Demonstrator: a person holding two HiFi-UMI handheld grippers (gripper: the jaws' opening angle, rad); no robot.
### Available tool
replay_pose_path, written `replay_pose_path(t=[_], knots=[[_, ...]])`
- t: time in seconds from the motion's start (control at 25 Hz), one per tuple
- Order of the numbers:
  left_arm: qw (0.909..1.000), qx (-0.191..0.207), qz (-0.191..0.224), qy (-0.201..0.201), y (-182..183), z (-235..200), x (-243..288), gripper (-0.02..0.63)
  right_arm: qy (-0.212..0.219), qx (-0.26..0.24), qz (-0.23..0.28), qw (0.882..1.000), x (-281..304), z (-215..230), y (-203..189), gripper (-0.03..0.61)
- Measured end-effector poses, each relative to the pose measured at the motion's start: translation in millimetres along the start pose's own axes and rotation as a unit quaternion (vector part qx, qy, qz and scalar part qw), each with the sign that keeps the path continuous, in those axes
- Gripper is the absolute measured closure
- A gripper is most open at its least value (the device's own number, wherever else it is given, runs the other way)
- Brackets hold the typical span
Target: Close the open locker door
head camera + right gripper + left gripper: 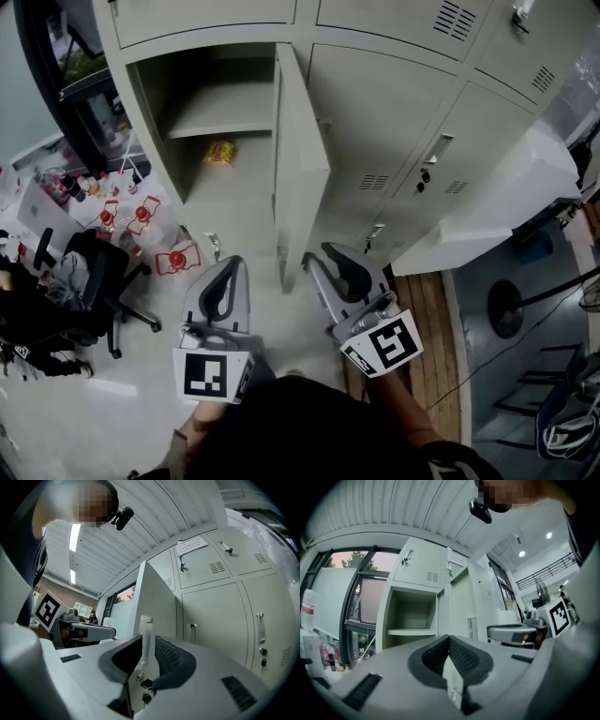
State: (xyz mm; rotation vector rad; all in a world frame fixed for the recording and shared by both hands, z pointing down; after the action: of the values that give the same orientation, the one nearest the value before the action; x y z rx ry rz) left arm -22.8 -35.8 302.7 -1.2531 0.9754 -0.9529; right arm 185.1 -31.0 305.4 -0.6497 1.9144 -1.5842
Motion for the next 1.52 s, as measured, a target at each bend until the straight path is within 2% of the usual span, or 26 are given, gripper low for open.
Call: replay_pose_path(t=[0.2, 0.44, 0.6, 0.8, 0.96, 1.12, 1.52], knots=[[0.9969, -0.011, 0.031, -0.072, 5, -9, 41, 0.612, -0.035, 0.013, -0.006, 0.999, 11, 11, -1, 0.502], [0.99, -0.004, -0.002, -0.141, -4, -17, 75, 0.612, -0.084, 0.025, -0.015, 0.996, 19, 12, -4, 0.502], [0.9806, -0.01, 0.0, -0.196, -4, -13, 92, 0.612, -0.108, 0.016, -0.022, 0.994, 20, 11, -3, 0.502], [0.9741, -0.008, 0.002, -0.226, -8, -8, 101, 0.612, -0.121, 0.013, -0.031, 0.992, 16, 5, -4, 0.502], [0.973, -0.016, -0.003, -0.23, -8, -4, 100, 0.612, -0.094, 0.004, -0.038, 0.995, 14, 3, -2, 0.502], [0.9775, -0.014, 0.004, -0.21, -12, -3, 98, 0.612, -0.057, 0.0, -0.04, 0.998, 17, 1, -1, 0.502], [0.9928, -0.009, 0.0, -0.119, -11, -22, 76, 0.612, 0.04, 0.002, -0.026, 0.999, 38, 0, -2, 0.502]])
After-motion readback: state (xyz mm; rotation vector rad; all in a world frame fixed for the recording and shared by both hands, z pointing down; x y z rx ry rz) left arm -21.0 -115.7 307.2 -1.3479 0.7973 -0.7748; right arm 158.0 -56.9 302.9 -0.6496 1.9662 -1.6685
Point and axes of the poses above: the fingertips, and each gripper's own axes: x forward along the fingers, z to its right, y out of its top, the point moved 9 cm from there along -x, backward along the fingers, and after that the axes turned 12 degrees about y, right-handed, at the moved point
